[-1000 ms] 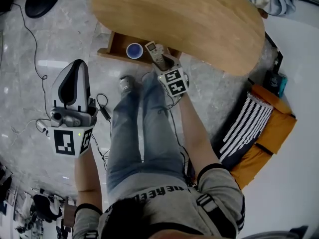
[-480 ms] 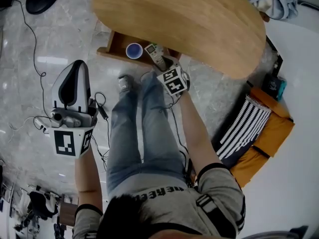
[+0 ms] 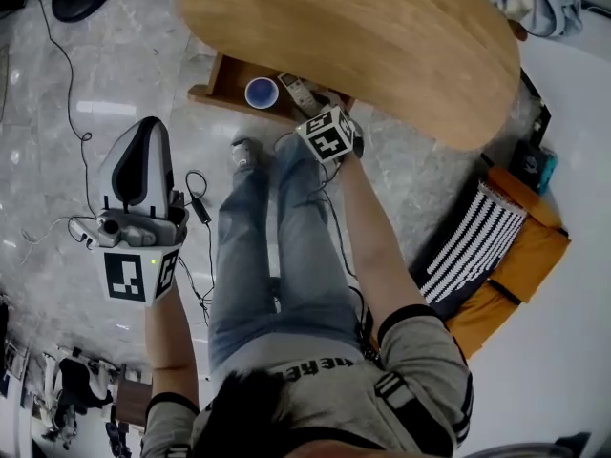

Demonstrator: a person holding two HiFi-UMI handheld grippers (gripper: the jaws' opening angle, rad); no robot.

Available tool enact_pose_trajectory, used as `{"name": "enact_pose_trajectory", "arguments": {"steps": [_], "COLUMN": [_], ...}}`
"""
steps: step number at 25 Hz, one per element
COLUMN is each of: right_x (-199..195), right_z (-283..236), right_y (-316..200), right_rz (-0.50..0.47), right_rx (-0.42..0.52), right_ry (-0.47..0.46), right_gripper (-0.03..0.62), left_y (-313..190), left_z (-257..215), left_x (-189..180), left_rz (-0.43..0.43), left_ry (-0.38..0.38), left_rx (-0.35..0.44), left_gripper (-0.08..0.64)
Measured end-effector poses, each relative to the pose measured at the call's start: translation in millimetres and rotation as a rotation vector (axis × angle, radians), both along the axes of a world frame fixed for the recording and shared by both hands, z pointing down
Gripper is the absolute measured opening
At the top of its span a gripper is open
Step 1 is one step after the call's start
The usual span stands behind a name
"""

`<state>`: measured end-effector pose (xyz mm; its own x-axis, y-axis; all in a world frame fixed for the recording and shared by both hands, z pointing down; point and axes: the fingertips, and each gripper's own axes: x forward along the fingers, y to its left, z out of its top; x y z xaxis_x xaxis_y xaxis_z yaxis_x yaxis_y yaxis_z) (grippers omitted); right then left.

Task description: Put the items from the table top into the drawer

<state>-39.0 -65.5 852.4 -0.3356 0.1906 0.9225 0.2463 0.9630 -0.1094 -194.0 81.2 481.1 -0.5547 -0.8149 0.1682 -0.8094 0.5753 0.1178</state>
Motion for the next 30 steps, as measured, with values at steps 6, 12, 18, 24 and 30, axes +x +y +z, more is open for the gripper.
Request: {"name": "enact_pose_trajectory", "arguments": {"steps": [6, 12, 18, 24, 30], "right_x": [-8, -14, -18, -16, -17], "right_z": [14, 21, 21, 9, -33], "right_y": [2, 4, 5, 4, 4], "right_rz": [-0.035, 0.004, 0.048, 0.100, 0.227], "right_rx": [0.022, 0.019, -0.005, -0.033, -0.083], "right_ry": [0.025, 0.018, 0.012, -0.009, -0.124], "right_gripper": [0.196, 0.198, 0.205, 0.195, 0.003], "left_y": [-1, -1, 0, 1, 2], "left_z": [5, 10, 11, 6, -12], "left_x": [2, 2, 1, 2, 0], "left_rz": [-0.002, -0.003, -0.004, 0.008, 0.031], "left_ry": [0.003, 0.010, 0.012, 0.006, -0.013], "left_rx": [-0.010, -0.020, -0.018, -0.014, 0.008], "left_gripper": [0.012, 0.012, 0.012, 0.012, 0.012]}}
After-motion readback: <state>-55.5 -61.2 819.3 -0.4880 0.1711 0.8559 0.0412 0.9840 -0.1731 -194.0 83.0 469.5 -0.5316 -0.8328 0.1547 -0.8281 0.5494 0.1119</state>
